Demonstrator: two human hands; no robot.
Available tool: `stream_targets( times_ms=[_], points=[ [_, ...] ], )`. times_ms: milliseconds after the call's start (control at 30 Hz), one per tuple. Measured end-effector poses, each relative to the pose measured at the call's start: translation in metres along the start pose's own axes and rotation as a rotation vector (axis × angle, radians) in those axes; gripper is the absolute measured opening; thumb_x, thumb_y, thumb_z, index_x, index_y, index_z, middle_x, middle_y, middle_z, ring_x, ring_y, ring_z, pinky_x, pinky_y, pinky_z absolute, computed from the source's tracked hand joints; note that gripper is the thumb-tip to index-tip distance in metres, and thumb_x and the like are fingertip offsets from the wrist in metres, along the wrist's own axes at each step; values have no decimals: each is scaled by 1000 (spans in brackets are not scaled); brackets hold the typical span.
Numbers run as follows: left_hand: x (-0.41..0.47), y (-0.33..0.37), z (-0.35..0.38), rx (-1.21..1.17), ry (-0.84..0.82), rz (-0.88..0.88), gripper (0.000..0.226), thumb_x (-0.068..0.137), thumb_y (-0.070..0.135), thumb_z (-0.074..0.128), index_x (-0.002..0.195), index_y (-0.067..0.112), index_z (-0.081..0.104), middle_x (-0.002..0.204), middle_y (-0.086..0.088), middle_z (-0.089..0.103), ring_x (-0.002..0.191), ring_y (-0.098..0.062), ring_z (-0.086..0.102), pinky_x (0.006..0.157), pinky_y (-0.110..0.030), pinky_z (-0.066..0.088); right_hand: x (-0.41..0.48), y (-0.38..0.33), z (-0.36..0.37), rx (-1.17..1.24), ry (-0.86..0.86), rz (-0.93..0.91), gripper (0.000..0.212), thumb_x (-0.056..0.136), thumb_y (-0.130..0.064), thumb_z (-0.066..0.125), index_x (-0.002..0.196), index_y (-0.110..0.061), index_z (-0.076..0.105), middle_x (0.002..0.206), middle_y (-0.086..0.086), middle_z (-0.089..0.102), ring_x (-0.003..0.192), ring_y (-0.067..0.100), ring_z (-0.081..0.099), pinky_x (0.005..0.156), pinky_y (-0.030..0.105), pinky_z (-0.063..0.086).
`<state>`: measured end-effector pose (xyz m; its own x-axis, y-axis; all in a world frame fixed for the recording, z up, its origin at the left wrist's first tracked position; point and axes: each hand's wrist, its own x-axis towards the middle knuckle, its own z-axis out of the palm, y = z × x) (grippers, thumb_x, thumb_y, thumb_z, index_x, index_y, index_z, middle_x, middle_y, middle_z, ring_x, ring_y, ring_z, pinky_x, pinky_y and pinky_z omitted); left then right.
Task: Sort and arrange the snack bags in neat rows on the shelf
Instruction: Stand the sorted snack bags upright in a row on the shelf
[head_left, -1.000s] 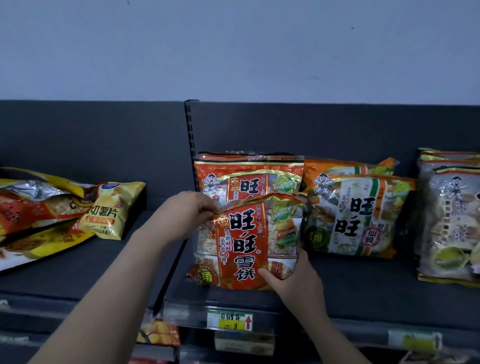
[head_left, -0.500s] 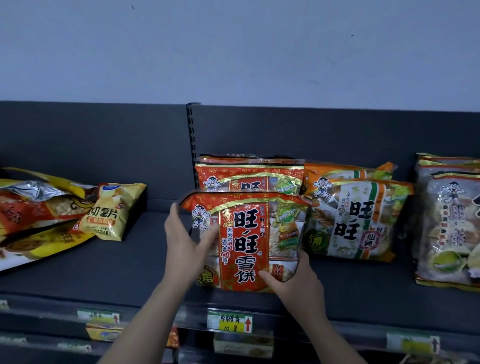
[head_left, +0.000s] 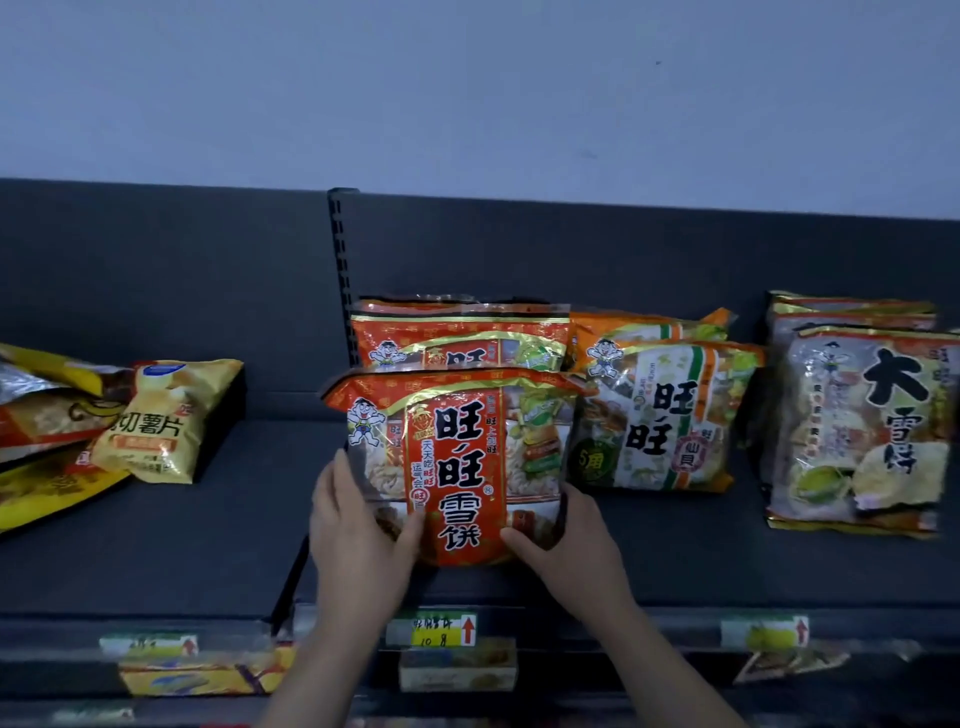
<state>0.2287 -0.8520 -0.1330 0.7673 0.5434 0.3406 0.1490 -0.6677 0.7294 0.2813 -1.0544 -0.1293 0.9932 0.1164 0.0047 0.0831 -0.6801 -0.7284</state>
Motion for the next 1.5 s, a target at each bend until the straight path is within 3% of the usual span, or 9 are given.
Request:
stream_targets(
  times_ms=[67,133,267,567,800,933,1167,1333,1500],
  points=[
    [-4,19,-5,112,151,192,91,78,30,77,148,2,28,146,-23,35,133,-39,36,106,-55,34,-3,3,-16,-118,-4,-14,86,81,-64,62,147,-20,28,149,-3,32,136,16,33,107,31,36],
    [-9,40,0,136,184,325,78,78,27,77,142,2,40,140,-21,44,129,-37,40,106,-54,34,-5,13,-38,-211,4,4,80,87,-60,57,149,-18,28,154,-2,29,141,16,25,112,31,29],
    [-22,83,27,101,56,540,53,86,31,69,133,12,53,128,-7,57,121,-29,50,103,-47,39,-15,37,-95,-303,87,31,72,93,-53,53,151,-19,28,156,-2,28,143,16,24,117,34,27],
    [-67,200,130,142,-221,762,50,79,32,77,125,15,64,122,-3,65,111,-28,61,93,-47,52,-57,125,-224,-421,313,167,67,93,-51,53,148,-18,35,151,-2,37,139,16,32,116,35,27],
    [-131,321,222,100,-302,905,44,72,29,82,111,15,70,110,-3,69,99,-30,64,85,-46,52,-91,220,-336,-543,428,228,64,93,-50,53,146,-17,39,147,-1,44,136,15,38,118,36,21],
    [-162,382,269,70,-342,936,43,70,28,83,109,13,72,109,-6,70,98,-33,64,85,-49,52,-100,265,-395,-566,486,281,61,90,-48,56,143,-17,45,140,0,51,129,18,45,112,36,28],
    [-180,453,344,183,-448,948,50,95,43,51,140,22,48,141,2,49,127,-24,46,105,-41,35,-87,323,-468,-477,519,374,35,87,-39,61,115,-18,59,104,2,63,103,26,59,84,35,45],
    [-170,501,402,240,-528,912,52,97,46,44,142,20,39,142,-1,47,127,-24,45,100,-38,38,-49,365,-513,-421,541,431,33,86,-39,62,113,-20,60,102,3,66,94,24,62,76,33,51],
    [-157,542,471,238,-671,813,59,94,46,49,143,16,34,134,-10,52,120,-30,50,91,-40,43,1,406,-550,-341,550,526,41,84,-37,63,120,-18,56,112,8,62,103,29,59,83,36,51]
  ],
)
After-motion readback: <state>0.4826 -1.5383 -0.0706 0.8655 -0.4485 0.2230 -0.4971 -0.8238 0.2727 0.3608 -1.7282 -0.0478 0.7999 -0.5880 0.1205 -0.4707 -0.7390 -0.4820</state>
